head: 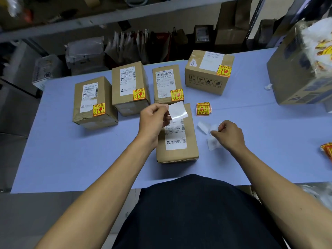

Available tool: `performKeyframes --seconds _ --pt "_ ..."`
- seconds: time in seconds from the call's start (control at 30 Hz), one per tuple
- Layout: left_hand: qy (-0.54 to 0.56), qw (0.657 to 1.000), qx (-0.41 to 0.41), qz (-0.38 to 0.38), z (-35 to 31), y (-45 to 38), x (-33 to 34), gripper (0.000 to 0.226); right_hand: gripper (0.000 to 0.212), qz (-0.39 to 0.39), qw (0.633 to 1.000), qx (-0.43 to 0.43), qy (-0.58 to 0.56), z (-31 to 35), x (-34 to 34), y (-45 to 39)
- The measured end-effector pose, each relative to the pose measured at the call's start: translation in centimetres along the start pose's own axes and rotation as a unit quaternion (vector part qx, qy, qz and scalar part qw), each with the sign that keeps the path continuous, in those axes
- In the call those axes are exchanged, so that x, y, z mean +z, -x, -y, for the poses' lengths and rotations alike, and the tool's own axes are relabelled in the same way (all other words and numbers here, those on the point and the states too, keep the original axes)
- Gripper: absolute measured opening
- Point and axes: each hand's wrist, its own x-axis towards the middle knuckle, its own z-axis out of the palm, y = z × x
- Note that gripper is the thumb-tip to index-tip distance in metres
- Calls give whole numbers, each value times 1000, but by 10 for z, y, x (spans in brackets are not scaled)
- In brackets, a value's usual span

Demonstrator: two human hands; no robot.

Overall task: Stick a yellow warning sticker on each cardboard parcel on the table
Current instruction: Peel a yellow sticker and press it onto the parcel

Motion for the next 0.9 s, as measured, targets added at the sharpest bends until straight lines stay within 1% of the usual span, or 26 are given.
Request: performKeyframes --seconds 0.07,0.1,0.17,0.23,0.27,0.33,0.37,0.4,0.47,0.53,0.6,0.63,0.67,0.73,0.77,0.8,0.83,0.9 --pt "-2 1000 -5 -16 5 -3 3 15 15 -38 997 -55 -29 17 2 13" --pt "-4 1000 -8 -26 9 -3 5 14 13 -60 991 -106 -47 29 5 22" --pt "-9 998 -16 -52 17 -2 11 15 8 -104 966 -230 -61 55 12 40" --pt "11 997 -34 -73 23 1 18 15 8 -128 935 -330 -33 75 18 53" --pt "33 995 -49 -77 25 2 21 15 12 -134 920 -368 0 80 20 55" --pt "93 990 -86 -65 24 5 26 13 19 -125 899 -415 62 82 24 54" --pt "133 984 -109 -50 22 8 27 11 20 -110 900 -416 74 82 26 53" --pt "178 974 -136 -29 19 11 29 9 20 -94 908 -404 68 82 26 53" --pt "250 948 -196 19 14 15 27 10 17 -70 928 -365 20 82 28 54" --pt "276 932 -227 61 10 18 23 19 11 -49 946 -317 -49 82 28 53" --pt "264 935 -220 87 8 20 21 24 5 -5 959 -232 -164 82 24 53" --pt "238 946 -204 84 8 20 21 24 3 23 954 -180 -237 83 22 52" --pt "193 962 -180 68 8 20 21 22 6 49 942 -127 -307 82 19 52" --pt "70 990 -123 22 14 19 20 12 13 113 899 -19 -423 78 13 51" --pt "23 994 -105 10 17 19 18 7 14 153 872 29 -464 74 9 51" --pt "-2 995 -101 13 20 19 16 4 14 188 848 61 -491 70 6 50" --pt "-10 994 -109 27 22 20 14 2 13 211 836 77 -501 65 4 49" --pt "-20 990 -122 65 25 23 9 7 11 224 840 80 -488 58 2 50"
